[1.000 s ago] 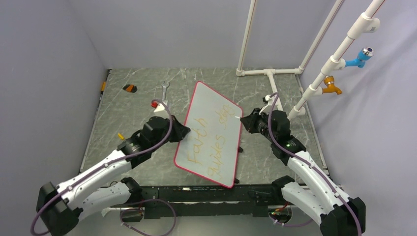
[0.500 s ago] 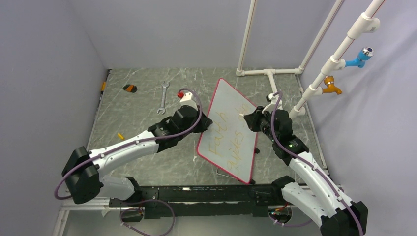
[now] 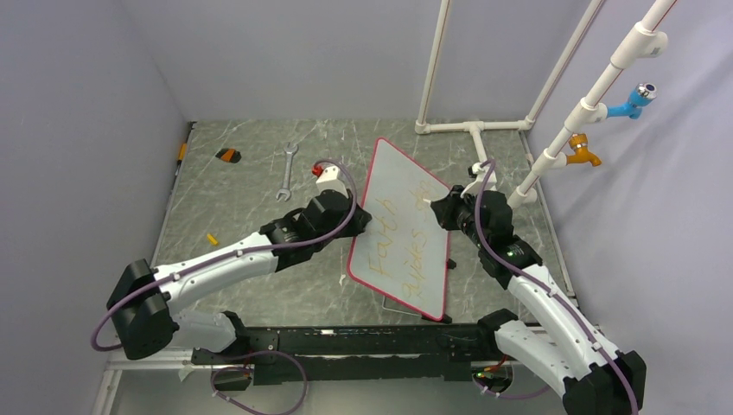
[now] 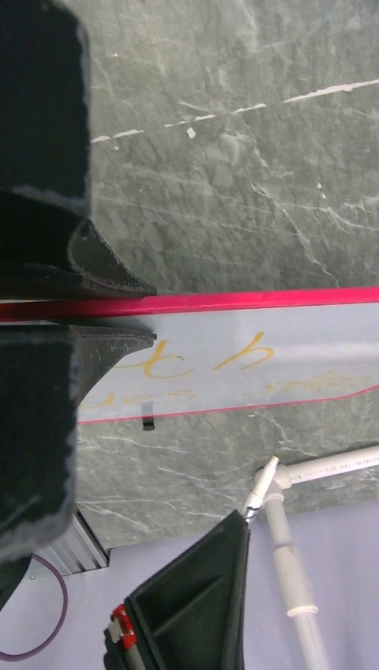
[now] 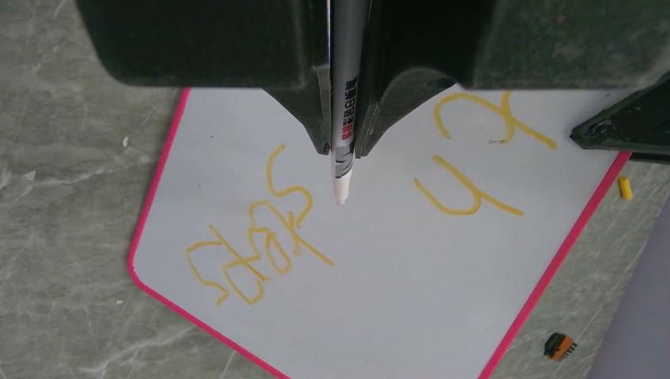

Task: Write a sentence on the whiteboard
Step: Move the whiteboard to the center of the board.

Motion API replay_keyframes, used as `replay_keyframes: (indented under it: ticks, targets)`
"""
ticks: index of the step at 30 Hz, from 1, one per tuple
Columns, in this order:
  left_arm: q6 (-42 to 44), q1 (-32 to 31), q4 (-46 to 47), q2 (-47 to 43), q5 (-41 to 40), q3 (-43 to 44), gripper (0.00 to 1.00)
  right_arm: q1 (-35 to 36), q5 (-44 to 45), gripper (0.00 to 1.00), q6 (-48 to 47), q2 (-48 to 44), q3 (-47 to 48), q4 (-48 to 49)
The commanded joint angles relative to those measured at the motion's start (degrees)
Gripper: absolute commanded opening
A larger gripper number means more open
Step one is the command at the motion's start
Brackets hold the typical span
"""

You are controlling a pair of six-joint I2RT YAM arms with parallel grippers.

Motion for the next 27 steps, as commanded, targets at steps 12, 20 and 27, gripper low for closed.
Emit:
replay_keyframes:
  ticks: [12, 20, 27]
  targets:
    - [8.20, -0.44, -13.13, -10.32, 4.04, -1.03, 0.00, -0.05, 0.41, 0.00, 0.16, -0.07, 1.17, 2.22]
    - [5.50, -0.53, -12.71, -13.16, 8.98, -6.73, 0.00, -0.03, 0.49, 0.00, 0.13, -0.67, 0.12, 2.16]
    - [3.97, -2.36, -11.45, -13.31, 8.94, -10.62, 0.04, -0.04, 0.49, 0.00, 0.48, -1.30, -0.72, 2.31]
